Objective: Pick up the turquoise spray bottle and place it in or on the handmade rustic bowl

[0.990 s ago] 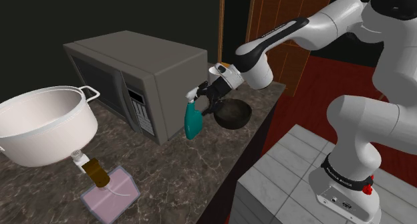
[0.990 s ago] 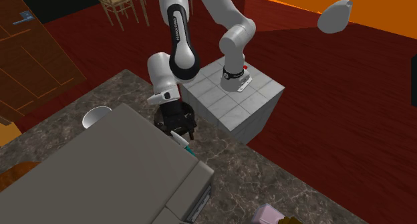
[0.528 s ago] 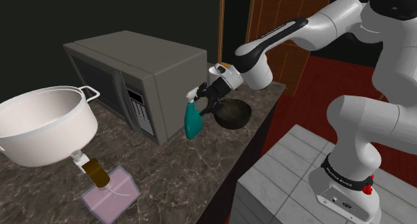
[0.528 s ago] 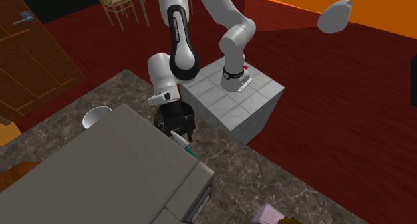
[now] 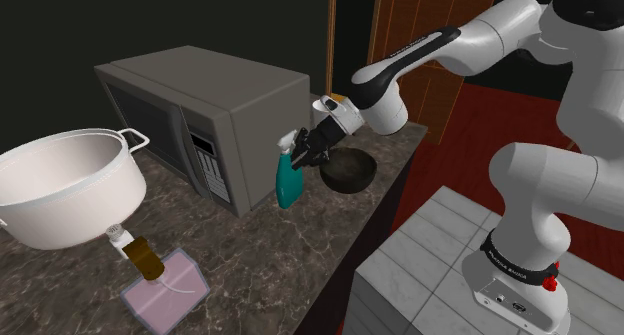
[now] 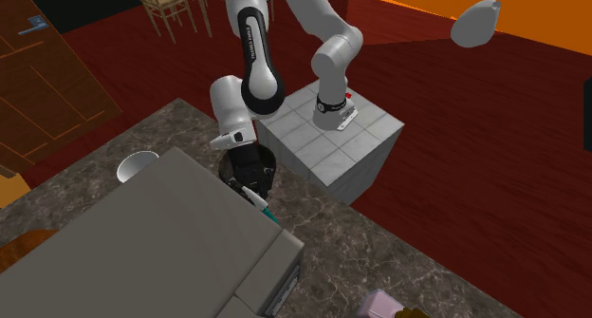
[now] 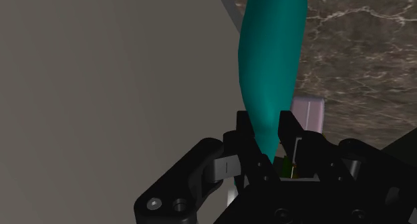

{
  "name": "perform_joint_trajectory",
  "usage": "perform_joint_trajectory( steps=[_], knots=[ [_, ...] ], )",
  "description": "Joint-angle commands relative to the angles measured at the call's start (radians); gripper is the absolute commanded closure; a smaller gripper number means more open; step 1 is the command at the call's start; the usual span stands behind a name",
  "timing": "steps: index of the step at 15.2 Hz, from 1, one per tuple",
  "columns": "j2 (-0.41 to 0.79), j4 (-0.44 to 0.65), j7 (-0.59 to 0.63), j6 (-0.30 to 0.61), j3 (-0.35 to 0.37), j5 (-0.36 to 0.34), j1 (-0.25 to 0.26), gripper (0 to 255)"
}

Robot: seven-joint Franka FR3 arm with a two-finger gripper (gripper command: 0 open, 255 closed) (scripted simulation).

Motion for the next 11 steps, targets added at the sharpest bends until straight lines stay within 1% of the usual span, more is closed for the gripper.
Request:
perform_joint_trajectory(
  steps=[1,11],
  knots=[
    [0.000,-0.001,-0.001,-0.001,-0.001,-0.001,-0.001,255],
    [0.082,0.011,0.091,-0.107,0.165,0.013,-0.138,255]
  ],
)
